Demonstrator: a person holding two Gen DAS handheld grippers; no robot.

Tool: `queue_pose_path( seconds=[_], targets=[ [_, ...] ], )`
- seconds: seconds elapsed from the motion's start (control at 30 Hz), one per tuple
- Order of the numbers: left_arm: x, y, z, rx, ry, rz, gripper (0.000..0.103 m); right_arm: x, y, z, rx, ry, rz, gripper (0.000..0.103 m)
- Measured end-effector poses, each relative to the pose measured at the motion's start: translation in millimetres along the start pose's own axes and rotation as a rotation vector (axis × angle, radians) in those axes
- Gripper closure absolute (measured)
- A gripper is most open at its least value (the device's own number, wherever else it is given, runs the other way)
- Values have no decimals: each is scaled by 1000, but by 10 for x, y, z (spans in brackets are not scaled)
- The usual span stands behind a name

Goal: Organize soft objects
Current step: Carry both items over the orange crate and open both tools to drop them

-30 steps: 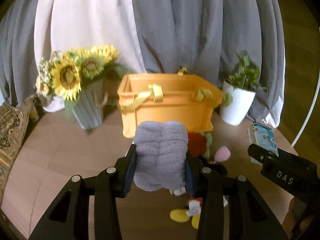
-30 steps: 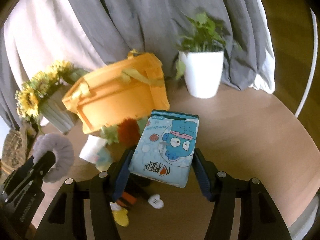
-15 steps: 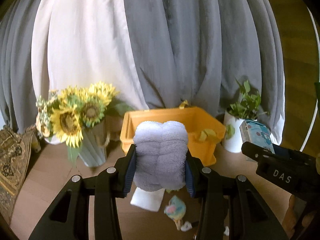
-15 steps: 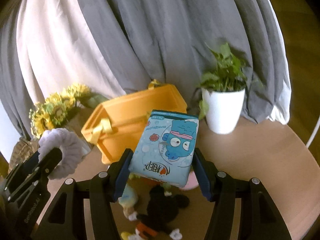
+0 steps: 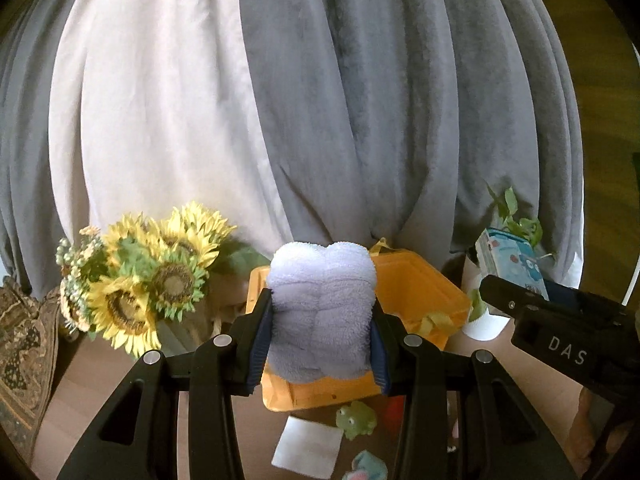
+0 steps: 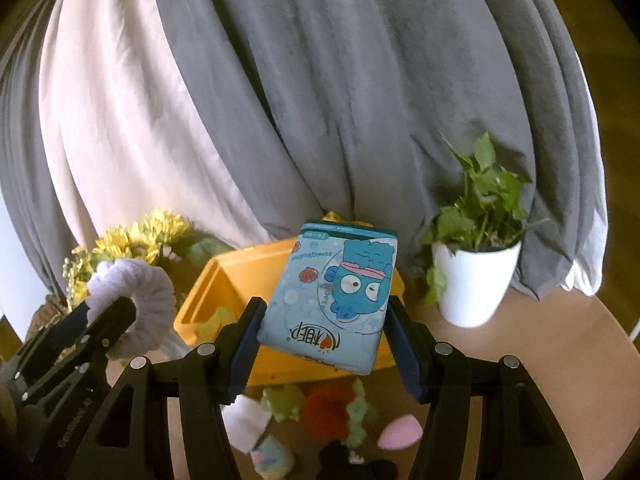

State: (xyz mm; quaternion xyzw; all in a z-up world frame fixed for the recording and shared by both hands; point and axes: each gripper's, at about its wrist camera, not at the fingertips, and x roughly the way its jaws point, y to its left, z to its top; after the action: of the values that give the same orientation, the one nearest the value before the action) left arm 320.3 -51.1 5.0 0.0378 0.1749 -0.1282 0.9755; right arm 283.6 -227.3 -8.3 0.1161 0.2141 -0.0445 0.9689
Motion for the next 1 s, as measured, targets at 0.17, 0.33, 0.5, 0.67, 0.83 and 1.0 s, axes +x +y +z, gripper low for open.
queue_pose_path(
  seconds=[0.17,0.33,0.5,0.67,0.83,1.0],
  targets=[
    [196,40,95,3,-10,-1,61,191,11,102,-7,-4,0,42],
    [400,56,172,9,-10,2,61,396,20,198,-22,-3,10,42],
    [683,83,205,14,5,6,61,648,33,269,-34,15,13,42],
    [973,107,180,12,61,1,61,907,51,306,-42,43,16,42],
    [1292,110,104,11,120,-5,61,1160,63,303,-53,79,11,42],
    [1568,115,31,26,171,-10,61,1392,39,291,-62,130,7,42]
  ],
)
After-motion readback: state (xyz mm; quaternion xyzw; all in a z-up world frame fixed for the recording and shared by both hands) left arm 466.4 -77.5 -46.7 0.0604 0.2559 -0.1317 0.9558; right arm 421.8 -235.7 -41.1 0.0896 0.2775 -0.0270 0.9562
